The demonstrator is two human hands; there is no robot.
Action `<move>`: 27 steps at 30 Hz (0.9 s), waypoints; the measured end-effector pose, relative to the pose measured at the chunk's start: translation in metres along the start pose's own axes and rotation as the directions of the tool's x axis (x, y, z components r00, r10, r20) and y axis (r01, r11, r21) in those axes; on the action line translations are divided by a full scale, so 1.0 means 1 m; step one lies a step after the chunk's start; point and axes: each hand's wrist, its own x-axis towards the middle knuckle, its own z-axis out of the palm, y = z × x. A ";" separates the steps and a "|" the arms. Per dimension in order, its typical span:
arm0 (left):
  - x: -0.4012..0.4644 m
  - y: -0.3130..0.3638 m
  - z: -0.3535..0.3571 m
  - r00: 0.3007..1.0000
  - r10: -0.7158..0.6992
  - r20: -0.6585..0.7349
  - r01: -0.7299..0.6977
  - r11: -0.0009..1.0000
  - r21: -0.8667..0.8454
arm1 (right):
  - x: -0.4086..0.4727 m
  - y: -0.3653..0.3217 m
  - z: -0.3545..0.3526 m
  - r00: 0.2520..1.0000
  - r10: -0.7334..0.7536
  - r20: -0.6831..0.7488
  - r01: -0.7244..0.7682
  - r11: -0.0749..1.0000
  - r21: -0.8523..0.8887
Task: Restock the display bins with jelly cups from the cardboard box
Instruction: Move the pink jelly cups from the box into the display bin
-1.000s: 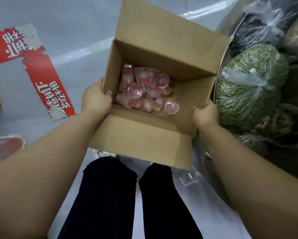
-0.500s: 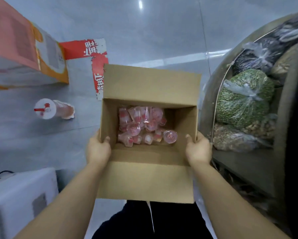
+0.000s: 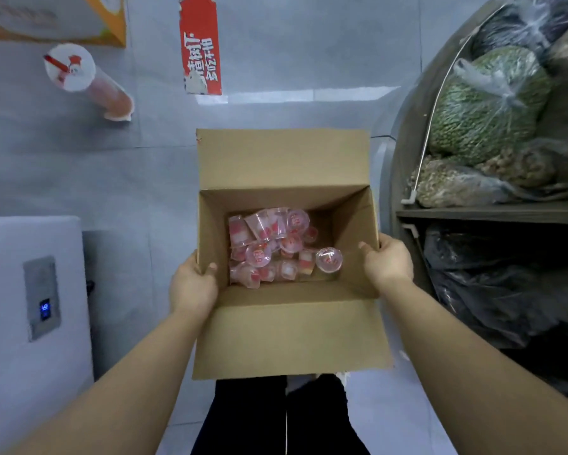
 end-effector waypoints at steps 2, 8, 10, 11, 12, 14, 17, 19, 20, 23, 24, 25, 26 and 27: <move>0.007 -0.015 0.023 1.000 0.010 0.005 -0.010 1.000 0.015 | 0.016 0.016 0.014 1.000 0.014 -0.019 -0.014 1.000 0.012; 0.027 -0.044 0.076 0.998 0.061 -0.014 -0.061 0.997 -0.039 | 0.061 0.064 0.054 0.990 -0.125 0.057 0.118 0.985 0.127; 0.028 -0.044 0.080 0.992 0.123 -0.033 -0.124 0.991 -0.049 | 0.067 0.071 0.054 0.974 -0.205 0.099 0.187 0.968 0.170; 0.027 -0.042 0.078 0.979 0.182 -0.088 -0.185 0.982 -0.034 | 0.067 0.072 0.051 0.965 -0.259 0.045 0.248 0.952 0.181; 0.024 -0.039 0.074 0.952 0.258 -0.164 -0.262 0.965 -0.002 | 0.063 0.072 0.047 0.939 -0.337 -0.072 0.345 0.926 0.152; 0.015 -0.028 0.069 0.857 0.419 -0.298 -0.427 0.903 0.043 | 0.051 0.069 0.041 0.813 -0.522 -0.258 0.552 0.832 0.055; 0.015 -0.012 0.082 0.863 0.476 -0.170 -0.495 0.863 -0.098 | 0.040 0.055 0.057 0.792 -0.610 -0.027 0.610 0.786 0.102; 0.028 -0.003 0.103 0.936 0.345 0.069 -0.333 0.933 -0.139 | 0.046 0.044 0.082 0.802 -0.537 0.262 0.550 0.835 0.028; 0.038 -0.003 0.114 0.956 0.242 0.167 -0.221 0.966 -0.138 | 0.054 0.039 0.096 0.793 -0.497 0.353 0.548 0.834 -0.057; 0.074 -0.004 0.142 0.977 0.019 0.213 0.002 0.995 -0.098 | 0.084 0.015 0.137 0.825 -0.403 0.397 0.507 0.838 -0.201; 0.086 -0.005 0.148 0.981 -0.012 0.191 0.033 0.994 -0.106 | 0.096 0.006 0.147 0.857 -0.370 0.358 0.464 0.857 -0.225; 0.096 -0.004 0.154 0.982 -0.044 0.186 0.071 0.987 -0.142 | 0.111 -0.002 0.157 0.891 -0.337 0.305 0.419 0.869 -0.262; 0.104 -0.001 0.161 0.976 -0.077 0.201 0.119 0.972 -0.204 | 0.125 -0.008 0.165 0.917 -0.298 0.264 0.372 0.878 -0.301; 0.111 0.004 0.169 0.966 -0.113 0.231 0.173 0.951 -0.257 | 0.140 -0.013 0.173 0.932 -0.250 0.261 0.328 0.889 -0.319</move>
